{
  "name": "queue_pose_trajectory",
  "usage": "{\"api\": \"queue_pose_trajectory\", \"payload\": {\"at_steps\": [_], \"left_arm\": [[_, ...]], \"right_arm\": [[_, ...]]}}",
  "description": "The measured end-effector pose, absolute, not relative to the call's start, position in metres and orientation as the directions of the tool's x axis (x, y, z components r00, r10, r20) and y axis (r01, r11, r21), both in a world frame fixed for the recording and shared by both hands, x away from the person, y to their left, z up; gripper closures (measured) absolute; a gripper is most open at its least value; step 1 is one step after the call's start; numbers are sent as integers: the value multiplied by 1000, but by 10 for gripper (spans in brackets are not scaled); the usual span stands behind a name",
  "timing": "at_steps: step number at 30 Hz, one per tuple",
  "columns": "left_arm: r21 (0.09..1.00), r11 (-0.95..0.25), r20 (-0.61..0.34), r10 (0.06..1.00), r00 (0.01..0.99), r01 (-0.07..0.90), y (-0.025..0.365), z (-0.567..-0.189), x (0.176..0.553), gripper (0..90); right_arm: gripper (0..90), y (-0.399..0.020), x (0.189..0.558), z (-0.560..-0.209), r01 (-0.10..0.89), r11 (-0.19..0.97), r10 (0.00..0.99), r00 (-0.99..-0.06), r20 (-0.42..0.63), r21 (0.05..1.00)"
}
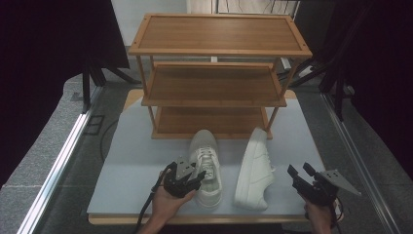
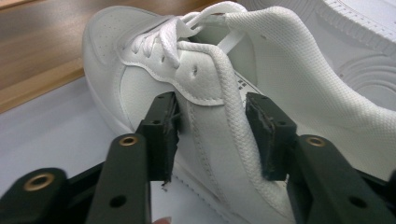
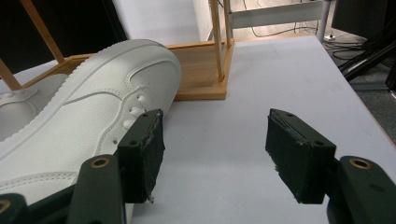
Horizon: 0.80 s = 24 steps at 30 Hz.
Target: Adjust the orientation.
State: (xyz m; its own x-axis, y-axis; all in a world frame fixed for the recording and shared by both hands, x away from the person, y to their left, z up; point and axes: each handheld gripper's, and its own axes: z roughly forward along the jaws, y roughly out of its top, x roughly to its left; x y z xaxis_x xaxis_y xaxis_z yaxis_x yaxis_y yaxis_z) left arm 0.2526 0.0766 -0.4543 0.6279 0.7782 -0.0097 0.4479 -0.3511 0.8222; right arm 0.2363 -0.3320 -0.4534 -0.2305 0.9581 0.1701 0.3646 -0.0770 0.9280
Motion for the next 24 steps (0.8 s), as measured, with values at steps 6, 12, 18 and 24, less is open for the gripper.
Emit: {"api": "queue_pose_trajectory", "payload": {"at_steps": [6,12,18,24], "left_arm": [[831,-344,5,790,613,437,91,-454,250,686],[829,-326,-36,780,625,455,115,-453,255,769],[825,-337,-43,762,646,453,132,-452,254,785],[825,-325,-64,759,648,462,156,-452,253,787]], "right_arm": [[365,-333,235,-452,359,-83,959,-227,173,930],[365,-333,236,-453,363,-78,959,-228,170,929],[366,-334,236,-453,362,-85,959,-223,175,928],[366,-335,235,-452,360,-85,959,-222,174,929]]}}
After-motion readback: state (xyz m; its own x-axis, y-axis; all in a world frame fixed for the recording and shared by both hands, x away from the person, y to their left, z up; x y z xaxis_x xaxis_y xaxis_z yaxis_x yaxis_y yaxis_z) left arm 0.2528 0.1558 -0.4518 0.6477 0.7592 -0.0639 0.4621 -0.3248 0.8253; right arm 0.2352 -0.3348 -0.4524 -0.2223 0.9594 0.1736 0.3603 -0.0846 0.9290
